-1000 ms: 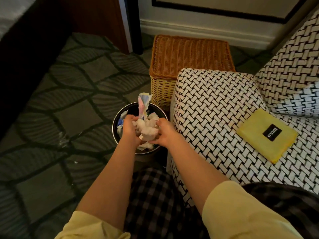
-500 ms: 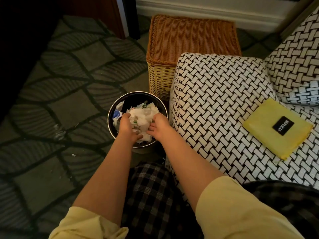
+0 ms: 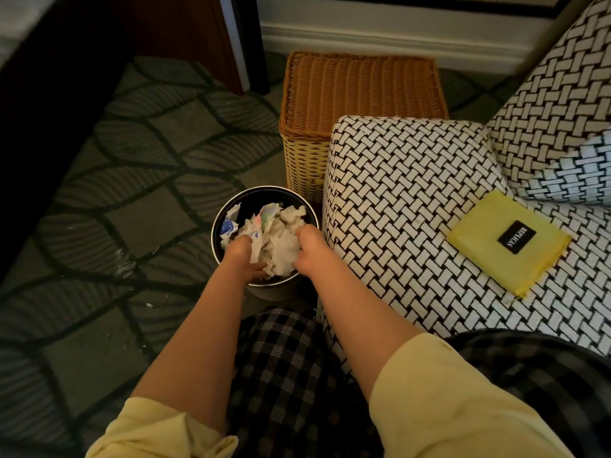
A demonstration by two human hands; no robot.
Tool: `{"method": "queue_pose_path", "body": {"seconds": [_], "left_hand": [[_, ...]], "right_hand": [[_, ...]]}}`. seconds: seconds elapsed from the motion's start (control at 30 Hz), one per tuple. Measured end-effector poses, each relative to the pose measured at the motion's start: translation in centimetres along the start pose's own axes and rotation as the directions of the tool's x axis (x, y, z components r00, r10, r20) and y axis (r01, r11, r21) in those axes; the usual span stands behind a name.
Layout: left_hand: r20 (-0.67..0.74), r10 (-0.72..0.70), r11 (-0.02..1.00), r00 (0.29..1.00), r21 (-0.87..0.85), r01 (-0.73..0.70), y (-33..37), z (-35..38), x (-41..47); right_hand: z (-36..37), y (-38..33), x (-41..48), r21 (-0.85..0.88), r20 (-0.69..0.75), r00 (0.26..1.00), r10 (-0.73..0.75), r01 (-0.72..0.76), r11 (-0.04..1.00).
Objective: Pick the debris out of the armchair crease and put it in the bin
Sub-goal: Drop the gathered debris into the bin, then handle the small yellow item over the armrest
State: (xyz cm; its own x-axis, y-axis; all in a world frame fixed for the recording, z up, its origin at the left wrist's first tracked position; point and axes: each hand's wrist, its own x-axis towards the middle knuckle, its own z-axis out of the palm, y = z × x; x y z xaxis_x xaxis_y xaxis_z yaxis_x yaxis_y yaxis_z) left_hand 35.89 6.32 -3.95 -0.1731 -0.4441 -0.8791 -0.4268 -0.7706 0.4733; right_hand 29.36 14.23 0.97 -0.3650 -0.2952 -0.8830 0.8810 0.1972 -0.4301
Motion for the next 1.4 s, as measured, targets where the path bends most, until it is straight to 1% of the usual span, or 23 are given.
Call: {"method": "queue_pose_path", "body": {"seconds": [0.03,0.1,0.2,0.23,0.33,0.4,0.53,0.67,0.7,0.77,0.83,0.93,1.0,1.07,1.1,1.13,1.2,1.23,1.27,1.3,1.4], "left_hand": [[-0.016,0.009,1.000,1.000,0.006,-0.009,0.2,-0.1,0.1],[-0.003,0.052,0.998,0.999,0.045,-0.052,0.4,-0.2,-0.9],[-0.009,0.077,0.994,0.997,0.075,-0.076,0.8,0.0,-2.7],[0.001,0.085,0.993,0.996,0.085,-0.085,0.9,0.2,-3.4],[0.081,0.157,0.981,0.984,0.103,-0.165,1.3,1.7,-5.9],[0.155,0.224,0.965,0.962,0.101,-0.241,1.5,3.4,-8.0],[0.333,0.358,0.913,0.872,0.069,-0.401,1.4,6.9,-11.6],[0.374,0.442,0.848,0.815,0.123,-0.516,0.3,9.9,-15.1],[0.389,0.470,0.818,0.792,0.145,-0.557,-0.2,10.6,-15.7],[0.431,0.529,0.724,0.731,0.221,-0.654,-0.9,11.8,-16.9],[0.491,0.568,0.630,0.660,0.257,-0.733,-1.8,13.2,-18.3],[0.577,0.581,0.535,0.574,0.261,-0.804,-3.1,15.6,-20.4],[0.632,0.563,0.429,0.532,0.326,-0.842,-4.3,17.4,-21.3],[0.705,0.535,0.262,0.466,0.386,-0.885,-5.8,19.0,-21.6],[0.747,0.506,0.165,0.430,0.406,-0.899,-6.6,19.5,-21.5],[0.791,0.471,0.056,0.391,0.415,-0.908,-7.3,20.1,-21.4],[0.845,0.419,-0.196,0.331,0.440,-0.876,-8.3,20.5,-21.1],[0.854,0.408,-0.304,0.321,0.459,-0.835,-8.6,20.6,-20.9],[0.855,0.399,-0.368,0.330,0.479,-0.797,-8.7,20.6,-20.9],[0.850,0.389,-0.392,0.356,0.503,-0.770,-8.7,20.4,-20.8],[0.811,0.339,-0.382,0.477,0.582,-0.718,-8.4,19.8,-20.5]], "right_hand": [[-0.6,0.0,0.2,0.038,0.039,0.998,0.041,-0.043,0.998],[-1.1,-0.1,-1.1,-0.021,0.131,0.989,0.070,-0.068,0.997],[-1.4,-0.6,-2.5,-0.014,0.126,0.990,0.056,-0.055,0.998],[-1.5,-0.7,-2.7,-0.003,0.159,0.986,0.049,-0.050,0.999],[-2.6,-1.9,-4.7,0.031,0.210,0.977,-0.030,0.024,0.999],[-3.8,-3.1,-6.1,0.079,0.186,0.974,-0.125,0.112,0.991],[-6.9,-5.3,-9.1,0.176,0.170,0.946,-0.277,0.248,0.953],[-9.8,-6.2,-12.0,0.241,0.113,0.926,-0.361,0.327,0.914],[-10.6,-6.4,-12.9,0.248,0.104,0.918,-0.384,0.350,0.904],[-11.7,-6.8,-14.4,0.226,0.104,0.890,-0.445,0.415,0.882],[-13.6,-7.2,-15.7,0.150,0.075,0.860,-0.504,0.490,0.859],[-17.3,-7.5,-16.3,0.044,-0.032,0.835,-0.550,0.551,0.834],[-20.3,-7.2,-16.3,-0.026,-0.148,0.831,-0.536,0.538,0.842],[-23.1,-6.7,-16.0,-0.067,-0.282,0.813,-0.509,0.512,0.856],[-24.1,-6.4,-15.8,-0.093,-0.348,0.793,-0.501,0.503,0.859],[-25.2,-6.0,-15.5,-0.136,-0.402,0.763,-0.505,0.496,0.858],[-26.6,-5.3,-14.7,-0.262,-0.451,0.722,-0.524,0.454,0.852],[-27.0,-4.8,-14.4,-0.302,-0.456,0.714,-0.532,0.438,0.847],[-27.3,-4.5,-14.0,-0.318,-0.451,0.720,-0.527,0.422,0.849],[-27.4,-4.2,-13.8,-0.331,-0.436,0.733,-0.523,0.410,0.850],[-27.2,-4.2,-13.3,-0.357,-0.388,0.756,-0.527,0.404,0.842]]}}
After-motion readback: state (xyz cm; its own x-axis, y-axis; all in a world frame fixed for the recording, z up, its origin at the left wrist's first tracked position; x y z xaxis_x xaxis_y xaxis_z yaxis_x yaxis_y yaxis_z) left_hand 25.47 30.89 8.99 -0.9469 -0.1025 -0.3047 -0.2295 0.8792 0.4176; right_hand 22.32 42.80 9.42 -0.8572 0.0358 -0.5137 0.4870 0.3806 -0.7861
